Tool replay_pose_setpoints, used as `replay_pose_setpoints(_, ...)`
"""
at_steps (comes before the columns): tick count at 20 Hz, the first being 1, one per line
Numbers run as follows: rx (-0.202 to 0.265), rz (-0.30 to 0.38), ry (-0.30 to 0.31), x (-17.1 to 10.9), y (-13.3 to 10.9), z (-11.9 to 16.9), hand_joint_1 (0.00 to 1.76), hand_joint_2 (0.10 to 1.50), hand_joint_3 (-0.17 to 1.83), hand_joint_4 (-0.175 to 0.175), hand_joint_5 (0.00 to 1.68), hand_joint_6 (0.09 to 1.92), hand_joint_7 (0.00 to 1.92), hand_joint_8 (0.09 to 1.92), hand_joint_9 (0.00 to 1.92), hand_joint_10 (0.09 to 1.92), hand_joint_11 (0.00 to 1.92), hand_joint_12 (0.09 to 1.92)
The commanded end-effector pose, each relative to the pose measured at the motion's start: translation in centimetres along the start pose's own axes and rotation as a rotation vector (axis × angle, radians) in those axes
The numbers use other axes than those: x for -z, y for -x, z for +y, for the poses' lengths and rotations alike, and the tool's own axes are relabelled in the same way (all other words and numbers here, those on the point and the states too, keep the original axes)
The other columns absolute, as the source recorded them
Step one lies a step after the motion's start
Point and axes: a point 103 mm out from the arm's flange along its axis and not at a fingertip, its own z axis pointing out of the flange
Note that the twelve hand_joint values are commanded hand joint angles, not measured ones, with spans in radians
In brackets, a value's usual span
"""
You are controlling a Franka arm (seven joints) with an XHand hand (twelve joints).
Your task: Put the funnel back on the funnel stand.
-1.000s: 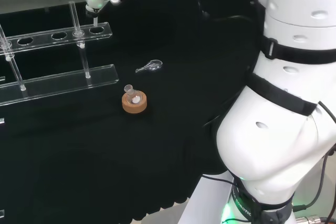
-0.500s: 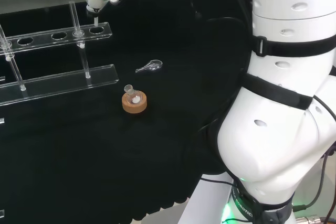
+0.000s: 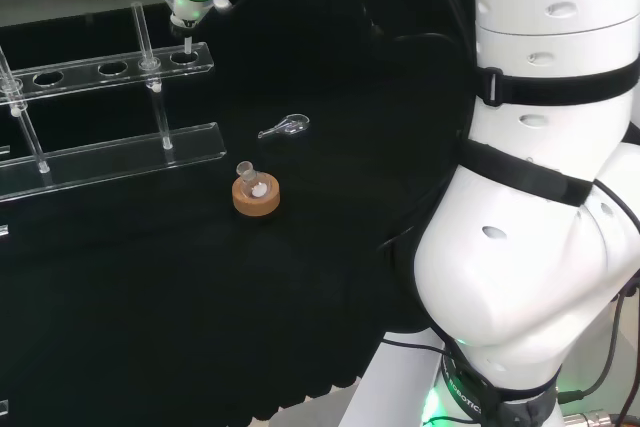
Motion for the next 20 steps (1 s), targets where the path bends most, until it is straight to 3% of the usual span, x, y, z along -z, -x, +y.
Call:
replay_pose_setpoints(1,0.01,-0.005,-0.016,-0.6,-0.5,0.6,0.74,0.8,0.45,-0.027,0.5,0.5,0.69,0.73,1.12,0.47,0.71,1.22)
replay_pose_setpoints(15,0.048,-0.029,-0.06,-2.7,-3.2,1.9,0.74,0.79,0.45,-0.026,0.5,0.5,0.68,0.73,1.09,0.46,0.71,1.22)
replay_pose_setpoints(20,0.071,-0.009,-0.077,-3.0,-3.3,1.6,0.68,0.77,0.43,-0.031,0.39,0.35,0.45,0.73,0.78,0.49,0.62,1.26)
